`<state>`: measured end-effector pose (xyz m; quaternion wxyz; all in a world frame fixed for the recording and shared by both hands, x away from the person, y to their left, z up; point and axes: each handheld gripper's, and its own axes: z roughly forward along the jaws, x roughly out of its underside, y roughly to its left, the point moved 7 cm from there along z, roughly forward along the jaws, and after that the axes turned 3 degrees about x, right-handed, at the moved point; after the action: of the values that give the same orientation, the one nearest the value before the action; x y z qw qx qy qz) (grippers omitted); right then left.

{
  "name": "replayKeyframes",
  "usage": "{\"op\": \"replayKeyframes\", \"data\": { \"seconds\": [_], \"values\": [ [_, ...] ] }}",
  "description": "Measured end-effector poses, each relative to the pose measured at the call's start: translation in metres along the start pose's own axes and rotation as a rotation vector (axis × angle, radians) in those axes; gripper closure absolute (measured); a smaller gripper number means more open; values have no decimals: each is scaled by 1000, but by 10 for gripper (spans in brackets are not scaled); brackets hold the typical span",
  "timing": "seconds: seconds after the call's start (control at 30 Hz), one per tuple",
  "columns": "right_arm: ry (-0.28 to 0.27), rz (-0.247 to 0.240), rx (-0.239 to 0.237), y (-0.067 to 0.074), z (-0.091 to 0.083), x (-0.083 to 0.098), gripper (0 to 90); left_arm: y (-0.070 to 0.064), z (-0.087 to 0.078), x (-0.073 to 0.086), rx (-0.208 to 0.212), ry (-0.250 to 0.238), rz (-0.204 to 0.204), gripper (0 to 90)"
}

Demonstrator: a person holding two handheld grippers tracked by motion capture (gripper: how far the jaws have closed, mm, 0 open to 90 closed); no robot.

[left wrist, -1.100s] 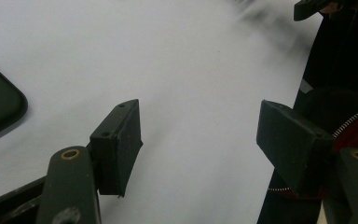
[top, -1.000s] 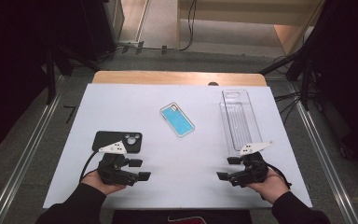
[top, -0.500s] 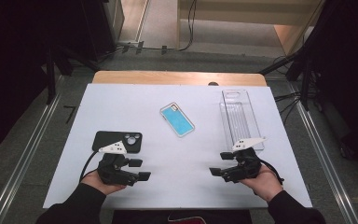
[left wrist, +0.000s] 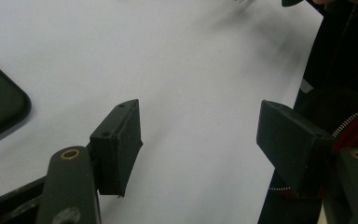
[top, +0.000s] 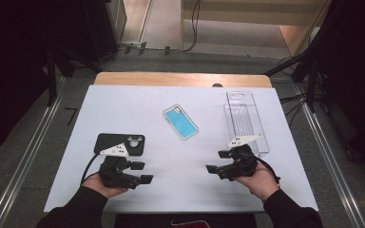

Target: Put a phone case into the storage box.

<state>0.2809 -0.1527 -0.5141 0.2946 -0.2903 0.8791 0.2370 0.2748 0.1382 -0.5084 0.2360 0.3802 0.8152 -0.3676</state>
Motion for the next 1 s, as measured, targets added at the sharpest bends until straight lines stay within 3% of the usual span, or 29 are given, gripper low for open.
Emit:
{"op": "replayKeyframes", "data": {
  "seconds": [0.27,0.63,1.0],
  "values": [
    [6,6,10,3,10,-10,194,1,1,1,-8,10,20,310],
    [-19,26,30,-2,18,-27,192,3,0,1,-22,5,9,310],
    [-24,16,41,-4,23,-48,192,2,0,1,-18,3,11,310]
  ]
}}
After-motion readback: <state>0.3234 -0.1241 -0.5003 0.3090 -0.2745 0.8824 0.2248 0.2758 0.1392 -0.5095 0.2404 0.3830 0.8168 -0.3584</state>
